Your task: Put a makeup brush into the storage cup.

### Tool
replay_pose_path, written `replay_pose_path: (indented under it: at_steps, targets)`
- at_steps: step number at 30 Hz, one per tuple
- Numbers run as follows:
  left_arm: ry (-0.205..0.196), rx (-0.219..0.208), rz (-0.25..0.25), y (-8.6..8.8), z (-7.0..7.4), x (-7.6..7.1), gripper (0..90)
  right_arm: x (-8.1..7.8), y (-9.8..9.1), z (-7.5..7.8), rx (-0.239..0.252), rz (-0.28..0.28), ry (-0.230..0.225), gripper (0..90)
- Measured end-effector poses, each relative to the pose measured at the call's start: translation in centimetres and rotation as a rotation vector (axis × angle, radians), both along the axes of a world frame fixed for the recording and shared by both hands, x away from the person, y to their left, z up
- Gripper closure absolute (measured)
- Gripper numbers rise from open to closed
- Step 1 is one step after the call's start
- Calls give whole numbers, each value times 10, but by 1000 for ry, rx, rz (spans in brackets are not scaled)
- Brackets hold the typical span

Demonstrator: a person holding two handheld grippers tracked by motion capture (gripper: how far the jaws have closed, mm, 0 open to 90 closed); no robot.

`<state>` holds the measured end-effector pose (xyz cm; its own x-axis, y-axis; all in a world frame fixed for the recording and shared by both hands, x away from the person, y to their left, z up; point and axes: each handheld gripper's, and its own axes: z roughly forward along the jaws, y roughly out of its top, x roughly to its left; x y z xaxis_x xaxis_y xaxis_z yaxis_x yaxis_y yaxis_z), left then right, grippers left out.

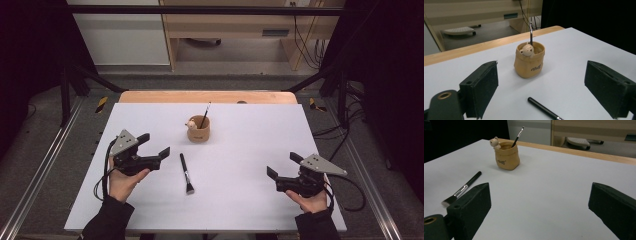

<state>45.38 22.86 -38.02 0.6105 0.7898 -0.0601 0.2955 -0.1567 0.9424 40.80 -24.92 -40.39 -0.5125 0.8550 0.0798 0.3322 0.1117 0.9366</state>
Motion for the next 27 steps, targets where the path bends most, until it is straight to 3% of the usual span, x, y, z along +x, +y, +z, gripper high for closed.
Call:
replay_pose_path:
  at_steps: [11,27]
  targets:
    - [4,-14,23,19,-9,-15,100,-2,-3,2,6,-7,-2,50]
    - [23,-11,94,52,-22,-27,97,-1,-2,1,-5,-9,1,49]
